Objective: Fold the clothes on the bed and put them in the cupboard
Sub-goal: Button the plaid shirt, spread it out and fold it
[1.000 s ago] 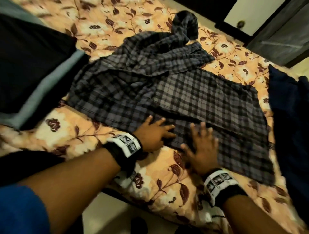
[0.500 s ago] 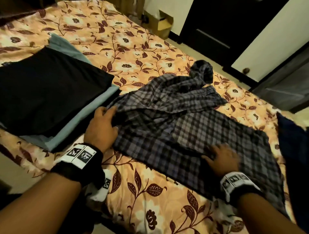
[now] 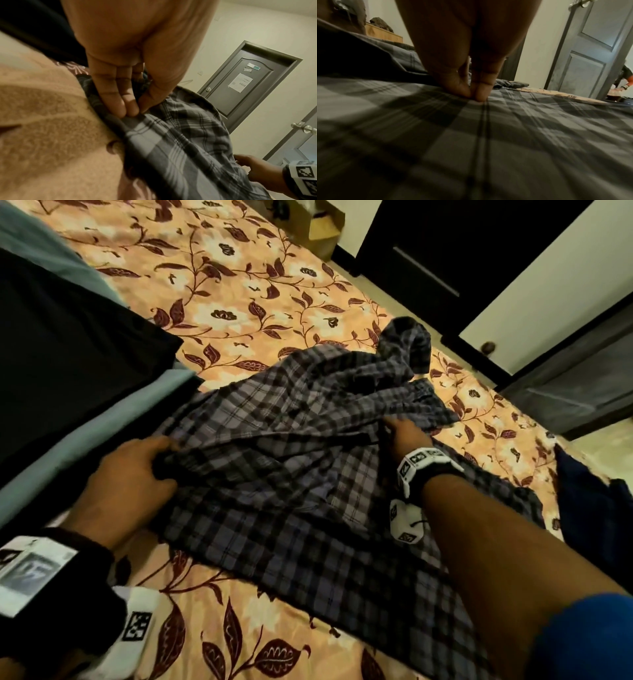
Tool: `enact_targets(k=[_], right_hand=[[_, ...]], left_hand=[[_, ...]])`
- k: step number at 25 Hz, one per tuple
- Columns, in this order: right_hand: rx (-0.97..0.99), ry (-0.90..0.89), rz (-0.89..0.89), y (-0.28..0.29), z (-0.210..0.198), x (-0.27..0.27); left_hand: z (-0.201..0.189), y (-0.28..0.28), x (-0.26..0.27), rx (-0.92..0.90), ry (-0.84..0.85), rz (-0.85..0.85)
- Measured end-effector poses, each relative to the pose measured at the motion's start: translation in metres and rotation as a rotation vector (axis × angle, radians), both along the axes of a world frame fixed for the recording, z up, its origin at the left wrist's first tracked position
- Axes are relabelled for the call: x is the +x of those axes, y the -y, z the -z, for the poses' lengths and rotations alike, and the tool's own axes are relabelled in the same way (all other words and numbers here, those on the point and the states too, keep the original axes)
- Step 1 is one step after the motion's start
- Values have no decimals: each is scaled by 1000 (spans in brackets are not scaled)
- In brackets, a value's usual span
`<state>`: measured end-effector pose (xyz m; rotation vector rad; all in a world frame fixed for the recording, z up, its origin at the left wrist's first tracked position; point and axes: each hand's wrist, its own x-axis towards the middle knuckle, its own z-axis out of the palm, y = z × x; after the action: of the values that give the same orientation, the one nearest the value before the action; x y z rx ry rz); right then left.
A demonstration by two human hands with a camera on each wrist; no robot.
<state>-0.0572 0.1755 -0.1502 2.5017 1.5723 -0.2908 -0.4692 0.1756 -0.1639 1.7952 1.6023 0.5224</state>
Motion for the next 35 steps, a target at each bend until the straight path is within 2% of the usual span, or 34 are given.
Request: enact_targets(k=[3,6,8,10,11,13,14,17,18,19,20,21,22,23,25,28,30,32,35], right_hand=[[-1,89,-47,-10,3,10],[53,105,5,-15,-23,13],[273,-25,130,-11,-52,19],[625,-290,247,9,-88,27],[769,-443,270,23,-103,26],[896,-569,227,58,-131,23],[864,-535,163,79,-144,19],[636,-289,17,151,-170,28],[580,-232,32,170,-178,34],[569,-258,105,198,-191,37],[573,-244,163,203,-191,44],[596,-158,216,222,-195,46],[576,-18,250,241,-194,49],[573,46,277,263,-185,50],[553,28,392,310,-152,42],[309,-54,654,376,-77,18],[195,-137,762,398,-34,2],[267,-196,872,407,-8,-9],[558,-285,1136,413,9,-7]], left_hand=[[2,-3,6,-20,-45,-25],[2,-3,5,-15,-42,-46],[14,-5,0,-50,-15,-55],[22,-6,-2,-66,5,-28],[24,-5,-4,-53,15,-26],[20,1,-3,-2,9,-43],[16,5,-3,31,1,-66],[10,18,-12,115,-60,-38],[10,24,-19,113,-47,-41],[10,33,-25,93,-5,-48],[16,26,-35,54,18,-83],[20,26,-41,6,50,-84],[22,24,-43,-40,75,-52],[24,23,-48,-70,87,-12],[24,21,-51,-86,80,45],[28,20,-51,-54,76,20],[35,20,-52,-53,85,11],[41,18,-55,-45,123,-14],[51,14,-58,-121,171,-3]])
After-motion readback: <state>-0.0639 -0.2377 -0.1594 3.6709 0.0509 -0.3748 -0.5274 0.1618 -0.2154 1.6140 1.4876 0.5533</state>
